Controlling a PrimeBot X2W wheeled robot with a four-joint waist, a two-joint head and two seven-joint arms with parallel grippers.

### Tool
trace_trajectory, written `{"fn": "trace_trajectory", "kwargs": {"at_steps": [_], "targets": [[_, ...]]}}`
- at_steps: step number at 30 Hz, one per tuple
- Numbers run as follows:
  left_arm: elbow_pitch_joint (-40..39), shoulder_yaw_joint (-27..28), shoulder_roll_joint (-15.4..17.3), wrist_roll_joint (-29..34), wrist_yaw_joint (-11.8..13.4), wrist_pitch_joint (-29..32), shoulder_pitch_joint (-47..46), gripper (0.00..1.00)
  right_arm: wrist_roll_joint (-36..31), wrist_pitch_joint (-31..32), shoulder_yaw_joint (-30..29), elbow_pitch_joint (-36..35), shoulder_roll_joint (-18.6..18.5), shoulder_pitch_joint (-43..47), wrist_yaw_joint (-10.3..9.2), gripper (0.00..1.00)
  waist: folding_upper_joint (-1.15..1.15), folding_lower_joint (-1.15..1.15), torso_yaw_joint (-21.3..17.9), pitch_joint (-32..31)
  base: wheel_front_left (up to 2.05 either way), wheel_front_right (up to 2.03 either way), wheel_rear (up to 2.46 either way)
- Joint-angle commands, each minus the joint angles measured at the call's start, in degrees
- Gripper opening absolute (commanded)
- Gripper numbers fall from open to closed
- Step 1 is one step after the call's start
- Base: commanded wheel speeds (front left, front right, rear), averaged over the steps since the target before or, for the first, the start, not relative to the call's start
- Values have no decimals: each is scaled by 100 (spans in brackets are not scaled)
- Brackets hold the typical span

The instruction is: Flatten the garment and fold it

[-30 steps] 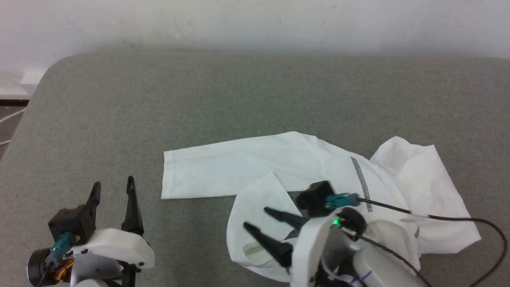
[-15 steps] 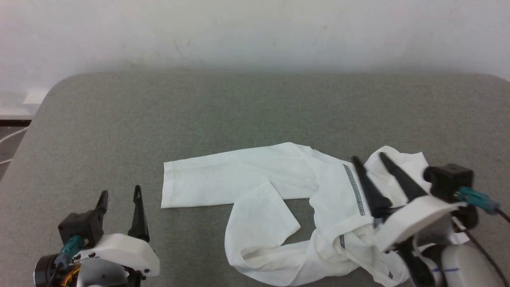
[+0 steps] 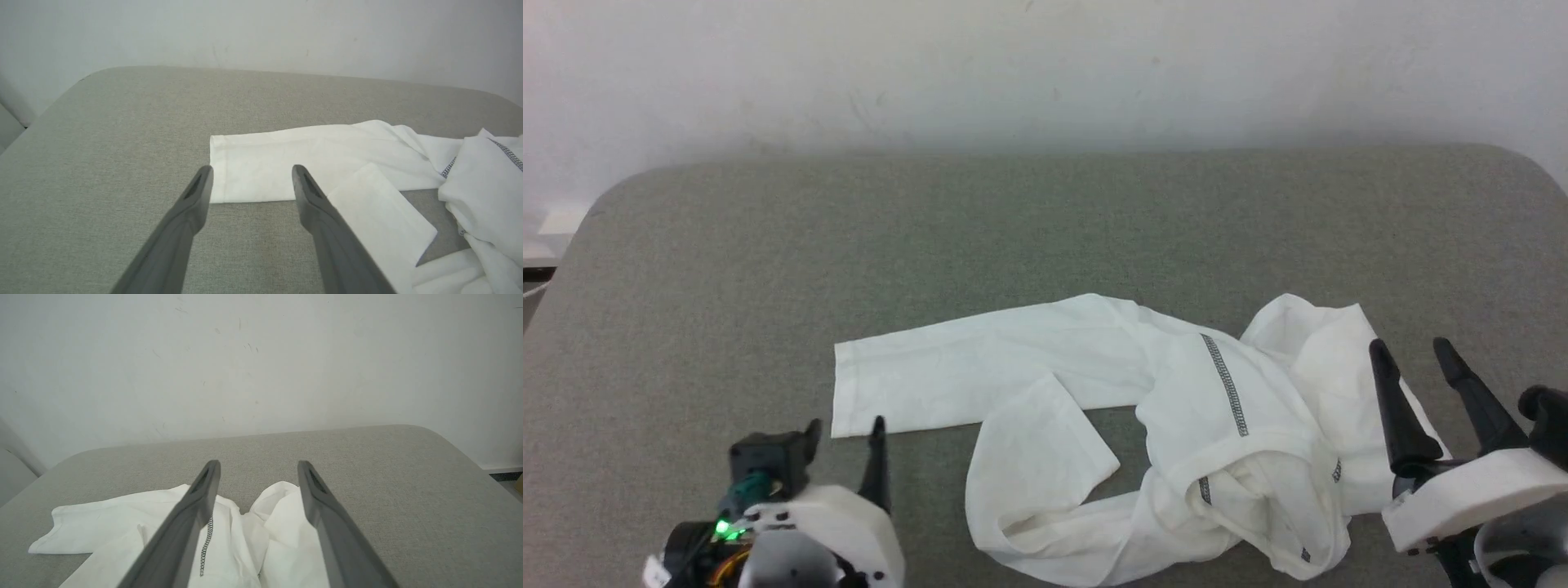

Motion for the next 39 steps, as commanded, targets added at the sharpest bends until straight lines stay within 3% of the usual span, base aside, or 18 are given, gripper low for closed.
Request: {"fn": "trace_trajectory", "kwargs": {"at_steps": [1,7,13,20,27,28,29,34,39], "targets": [[1,-130,-41,46,-89,121,-169,100,-28,31,-16,-110,19,56,-5,100,0,1,-39,106,0,0,0],[289,-786,-249,118,-530,881,-1107,100,-30,166,6,-502,19,22,-5,100,0,1,-192,461,0,0,0],[1094,-930,-390,-24,-787,1624,-2054,100,-33,189,133,-702,20,-186,-5,100,0,1,-434,956,0,0,0],[2164,-1013,-146,-323,-1116,2926,-2663,100,-45,81,252,-692,20,-311,-5,100,0,1,-658,1361,0,0,0],[2790,-1420,159,-195,-1419,3914,-2928,100,-9,2,282,-616,20,-374,-5,100,0,1,-738,1502,0,0,0],[2839,-1501,163,-193,-1489,4043,-2930,78,-7,-3,291,-604,20,-386,-5,100,0,1,-743,1506,0,0,0],[2857,-1566,162,-196,-1558,4122,-2935,0,-1,-6,295,-594,20,-393,-5,100,0,1,-742,1507,0,0,0],[2628,-1595,194,-9,-1573,3682,-3107,0,47,8,210,-503,20,-370,-5,100,0,1,-645,1395,0,0,0],[1808,-1384,309,160,-1534,2900,-3425,0,137,61,74,-365,20,-318,-5,100,0,1,-415,1169,0,0,0]]}}
